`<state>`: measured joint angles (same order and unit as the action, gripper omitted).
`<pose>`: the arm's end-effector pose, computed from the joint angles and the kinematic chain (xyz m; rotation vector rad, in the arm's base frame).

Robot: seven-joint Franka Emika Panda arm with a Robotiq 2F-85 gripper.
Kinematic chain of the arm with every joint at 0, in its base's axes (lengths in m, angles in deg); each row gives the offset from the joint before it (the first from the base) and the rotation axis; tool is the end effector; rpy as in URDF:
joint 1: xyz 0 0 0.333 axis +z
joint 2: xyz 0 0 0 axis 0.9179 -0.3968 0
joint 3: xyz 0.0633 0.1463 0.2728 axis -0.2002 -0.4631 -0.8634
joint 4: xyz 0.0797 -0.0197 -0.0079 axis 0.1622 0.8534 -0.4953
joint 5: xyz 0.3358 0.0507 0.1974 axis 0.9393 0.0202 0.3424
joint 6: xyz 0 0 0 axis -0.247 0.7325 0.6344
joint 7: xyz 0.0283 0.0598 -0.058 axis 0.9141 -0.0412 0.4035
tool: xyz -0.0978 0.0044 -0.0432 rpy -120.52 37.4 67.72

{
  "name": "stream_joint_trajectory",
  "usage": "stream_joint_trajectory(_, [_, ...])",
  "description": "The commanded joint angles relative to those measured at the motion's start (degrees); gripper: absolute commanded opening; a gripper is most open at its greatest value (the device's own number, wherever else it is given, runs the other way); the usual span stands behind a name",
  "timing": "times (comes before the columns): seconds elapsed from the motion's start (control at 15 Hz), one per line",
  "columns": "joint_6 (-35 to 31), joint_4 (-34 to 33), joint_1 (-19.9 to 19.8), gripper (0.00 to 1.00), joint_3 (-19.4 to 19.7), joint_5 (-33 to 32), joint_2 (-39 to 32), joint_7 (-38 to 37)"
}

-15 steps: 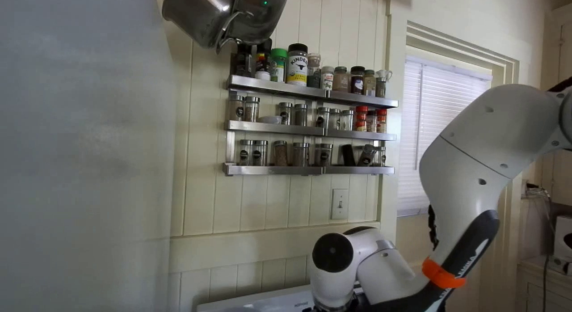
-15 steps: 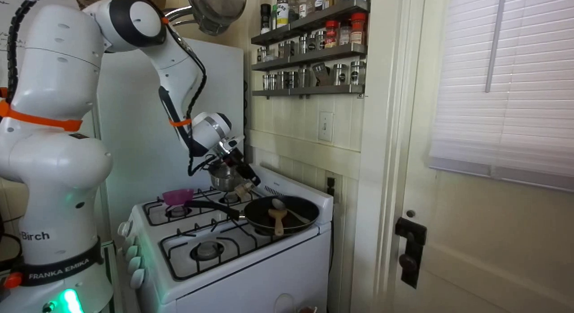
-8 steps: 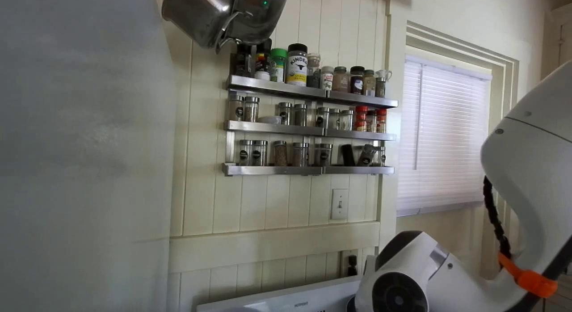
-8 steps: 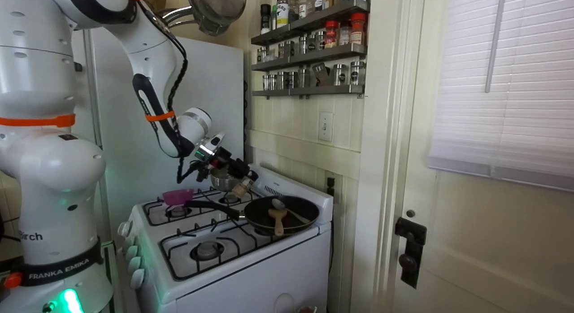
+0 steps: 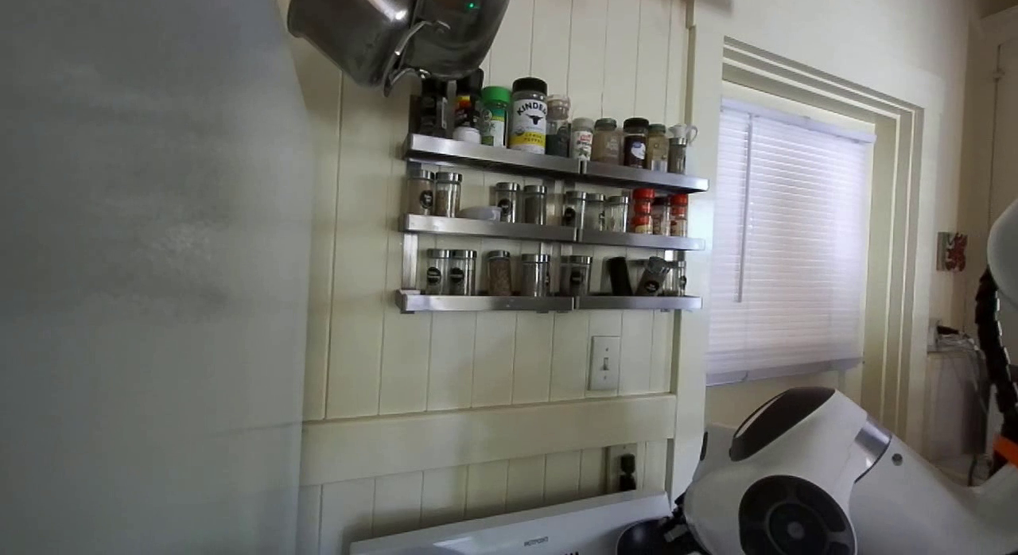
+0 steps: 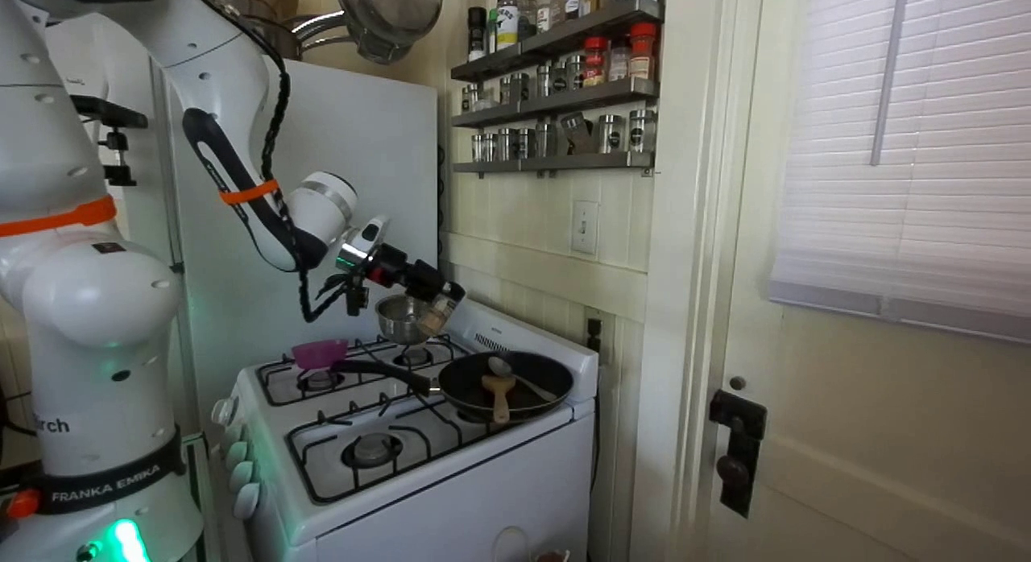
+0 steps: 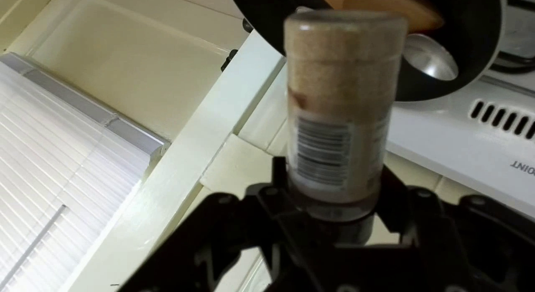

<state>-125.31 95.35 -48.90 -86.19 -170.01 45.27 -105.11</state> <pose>0.3672 0.1408 0.3097 2.2403 0.0303 1.1572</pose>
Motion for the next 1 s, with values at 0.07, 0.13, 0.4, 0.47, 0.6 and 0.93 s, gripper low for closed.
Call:
stream_joint_trajectory(0.07, [-0.4, 0.2, -1.2, 0.25, -0.9, 0.2, 0.7, 0.3])
stream_joint_trajectory(0.13, [1.5, -0.1, -1.1, 0.25, -1.6, 0.2, 1.0, 0.7])
stream_joint_trajectory(0.4, [11.4, -0.9, -1.5, 0.25, -3.3, -3.0, 5.2, 0.5])
stream_joint_trajectory(0.47, [13.1, -1.3, -1.6, 0.25, -3.4, -4.9, 6.0, 0.5])
stream_joint_trajectory(0.6, [13.7, -1.8, -2.0, 0.25, -2.5, -10.3, 7.4, -0.1])
stream_joint_trajectory(0.93, [10.1, -0.2, -1.8, 0.25, 0.9, -29.9, 13.5, -6.2])
